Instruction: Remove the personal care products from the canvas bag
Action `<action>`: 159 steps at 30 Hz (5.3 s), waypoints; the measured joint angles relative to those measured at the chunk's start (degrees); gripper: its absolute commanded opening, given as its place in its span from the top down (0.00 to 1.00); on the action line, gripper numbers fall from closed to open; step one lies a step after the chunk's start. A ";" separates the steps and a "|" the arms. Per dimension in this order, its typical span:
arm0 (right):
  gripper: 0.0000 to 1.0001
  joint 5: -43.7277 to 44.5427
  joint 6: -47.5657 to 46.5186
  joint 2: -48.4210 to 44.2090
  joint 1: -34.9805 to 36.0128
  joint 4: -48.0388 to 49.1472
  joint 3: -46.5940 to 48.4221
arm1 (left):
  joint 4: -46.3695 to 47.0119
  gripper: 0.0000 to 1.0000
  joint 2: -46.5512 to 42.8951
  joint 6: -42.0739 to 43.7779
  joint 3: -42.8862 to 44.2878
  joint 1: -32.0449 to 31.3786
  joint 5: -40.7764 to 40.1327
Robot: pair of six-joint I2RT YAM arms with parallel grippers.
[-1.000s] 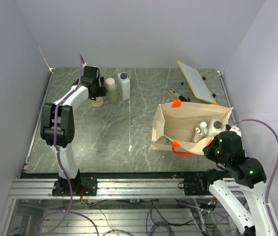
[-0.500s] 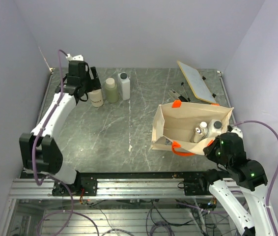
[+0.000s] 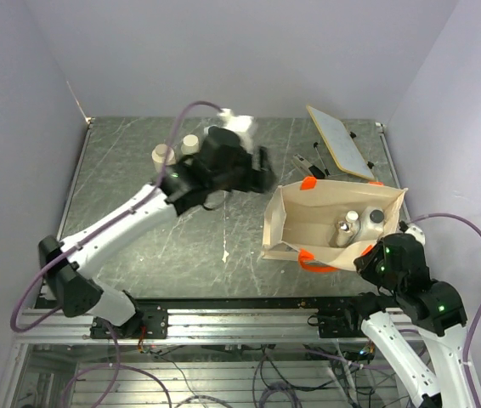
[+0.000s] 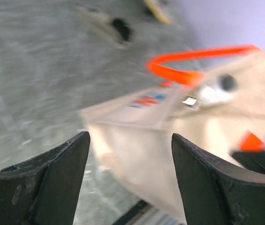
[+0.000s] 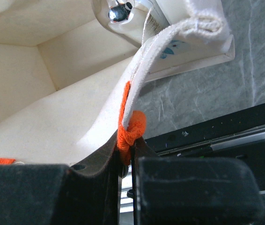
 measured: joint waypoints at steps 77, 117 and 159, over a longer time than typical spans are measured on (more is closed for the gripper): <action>1.00 0.55 -1.99 -1.44 0.02 -0.31 0.39 | -2.25 0.93 53.24 24.96 44.35 -24.94 0.81; 1.00 0.79 -1.42 -4.00 0.04 -0.13 -0.46 | 5.11 0.93 -7.89 -1.01 -13.75 27.85 2.27; 1.00 0.33 -2.16 0.17 0.04 0.55 -0.46 | 22.47 0.45 19.47 16.46 -19.02 42.42 -12.20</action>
